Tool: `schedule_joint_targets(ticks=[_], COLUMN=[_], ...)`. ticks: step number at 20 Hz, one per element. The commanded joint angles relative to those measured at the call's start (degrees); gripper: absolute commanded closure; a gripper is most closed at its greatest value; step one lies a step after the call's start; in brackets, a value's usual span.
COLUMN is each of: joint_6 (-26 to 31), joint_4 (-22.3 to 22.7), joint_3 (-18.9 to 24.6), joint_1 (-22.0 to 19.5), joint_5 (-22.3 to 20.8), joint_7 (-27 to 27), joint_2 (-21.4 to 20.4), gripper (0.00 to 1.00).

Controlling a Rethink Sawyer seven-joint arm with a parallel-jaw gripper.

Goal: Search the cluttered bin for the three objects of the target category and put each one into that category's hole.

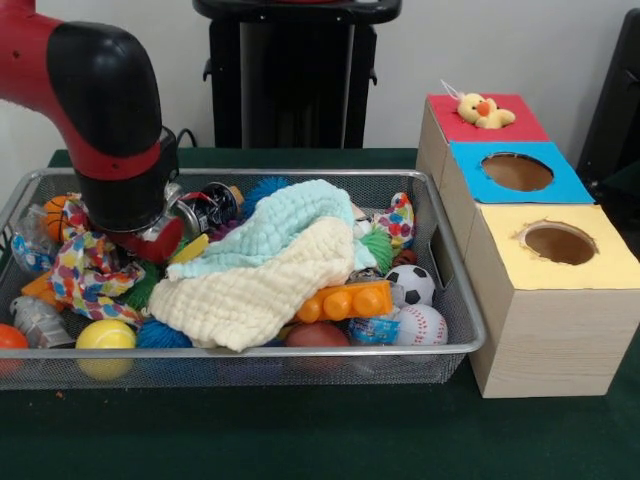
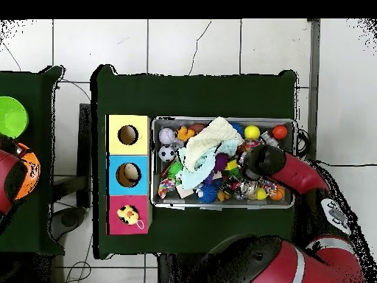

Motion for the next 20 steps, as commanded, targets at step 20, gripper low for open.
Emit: schedule_joint_targets(ticks=[20], joint_6=[-7.64], joint_4=[8.86], joint_3=[1.46], joint_1=[11.03], joint_5=[22.75], joint_7=[29.22], joint_2=[10.94], gripper=[0.00])
